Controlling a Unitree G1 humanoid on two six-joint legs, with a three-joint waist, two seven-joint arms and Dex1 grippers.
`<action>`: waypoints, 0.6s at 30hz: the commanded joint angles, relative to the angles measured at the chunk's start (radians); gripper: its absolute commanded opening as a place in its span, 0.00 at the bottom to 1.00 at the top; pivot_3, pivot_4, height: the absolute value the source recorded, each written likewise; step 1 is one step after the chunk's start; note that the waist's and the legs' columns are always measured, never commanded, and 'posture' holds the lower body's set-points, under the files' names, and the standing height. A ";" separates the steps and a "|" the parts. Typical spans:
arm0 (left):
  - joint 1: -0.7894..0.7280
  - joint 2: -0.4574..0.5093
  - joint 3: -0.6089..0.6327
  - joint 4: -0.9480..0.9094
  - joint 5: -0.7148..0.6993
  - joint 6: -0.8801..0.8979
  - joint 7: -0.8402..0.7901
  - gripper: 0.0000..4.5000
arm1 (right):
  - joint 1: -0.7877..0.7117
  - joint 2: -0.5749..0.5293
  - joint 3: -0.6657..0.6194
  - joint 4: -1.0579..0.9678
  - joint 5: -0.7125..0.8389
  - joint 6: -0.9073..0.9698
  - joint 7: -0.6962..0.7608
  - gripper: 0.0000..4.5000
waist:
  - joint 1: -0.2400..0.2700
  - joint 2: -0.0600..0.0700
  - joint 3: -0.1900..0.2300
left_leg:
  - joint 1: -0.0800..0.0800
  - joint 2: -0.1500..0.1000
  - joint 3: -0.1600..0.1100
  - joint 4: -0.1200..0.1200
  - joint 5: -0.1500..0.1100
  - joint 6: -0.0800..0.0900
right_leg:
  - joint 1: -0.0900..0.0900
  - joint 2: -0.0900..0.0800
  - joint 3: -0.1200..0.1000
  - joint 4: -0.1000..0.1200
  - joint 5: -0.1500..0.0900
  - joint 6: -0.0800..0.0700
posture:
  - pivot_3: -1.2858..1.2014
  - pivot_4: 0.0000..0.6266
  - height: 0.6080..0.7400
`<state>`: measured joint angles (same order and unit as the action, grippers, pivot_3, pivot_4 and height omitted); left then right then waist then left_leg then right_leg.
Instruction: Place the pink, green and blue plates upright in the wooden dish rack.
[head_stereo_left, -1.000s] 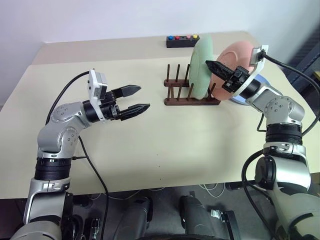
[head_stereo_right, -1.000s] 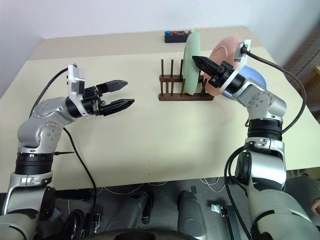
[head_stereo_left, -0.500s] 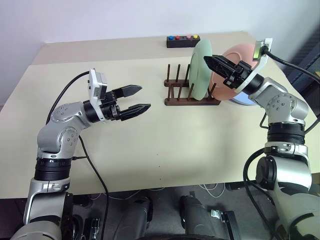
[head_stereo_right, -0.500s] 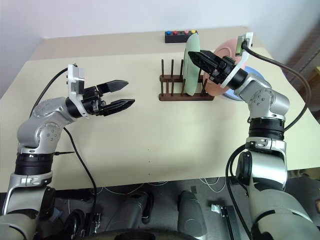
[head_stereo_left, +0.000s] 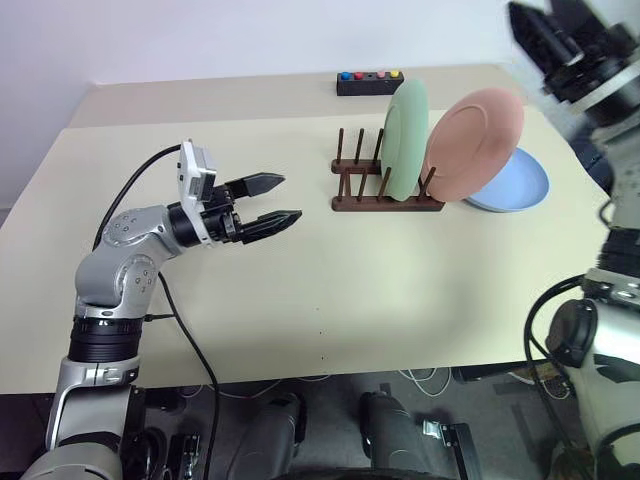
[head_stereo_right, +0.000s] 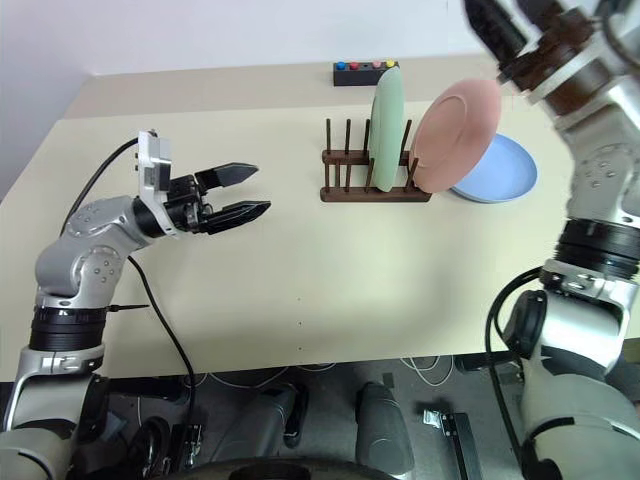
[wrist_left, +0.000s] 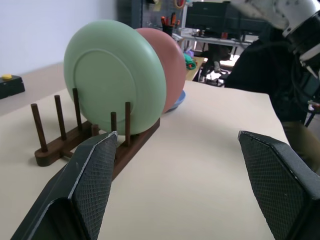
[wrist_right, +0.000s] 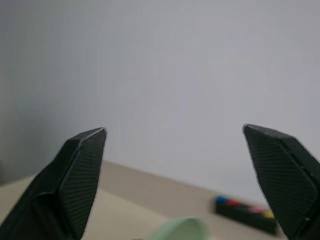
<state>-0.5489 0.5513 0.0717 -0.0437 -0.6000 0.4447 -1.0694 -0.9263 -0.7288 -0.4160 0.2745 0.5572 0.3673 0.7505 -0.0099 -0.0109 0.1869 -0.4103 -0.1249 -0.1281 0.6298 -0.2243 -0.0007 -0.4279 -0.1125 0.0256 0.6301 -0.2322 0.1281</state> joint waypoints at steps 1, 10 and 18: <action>-0.009 0.027 -0.075 -0.030 0.071 -0.016 -0.014 0.89 | 0.091 -0.111 0.028 0.038 -0.149 -0.120 0.002 0.99 | 0.000 0.000 0.000 | 0.000 0.000 0.000 0.000 0.000 0.000 | 0.000 0.000 0.000 0.000 0.000 0.000 | 0.52 0.24 1.00; -0.017 -0.121 -0.171 -0.076 0.080 0.064 0.107 0.89 | 0.325 -0.319 0.198 0.123 -0.388 -0.163 0.102 0.99 | -0.005 0.004 0.001 | 0.001 0.001 0.002 0.000 0.000 0.000 | 0.000 0.000 0.002 0.001 0.000 0.000 | 0.52 0.24 1.00; -0.010 -0.233 -0.230 -0.121 0.146 0.070 0.241 0.89 | 0.353 -0.258 0.260 0.164 -0.378 -0.121 0.184 0.99 | -0.002 0.003 0.000 | 0.001 0.001 0.004 0.001 0.000 0.000 | 0.001 0.000 0.003 0.001 0.000 0.000 | 0.52 0.24 1.00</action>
<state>-0.5519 0.3190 -0.1640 -0.1136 -0.4573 0.5169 -0.8484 -0.5516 -0.9737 -0.1390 0.4355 0.1776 0.2572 0.9205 -0.0118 -0.0075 0.1870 -0.4090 -0.1242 -0.1245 0.6307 -0.2240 -0.0009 -0.4272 -0.1122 0.0283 0.6306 -0.2322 0.1282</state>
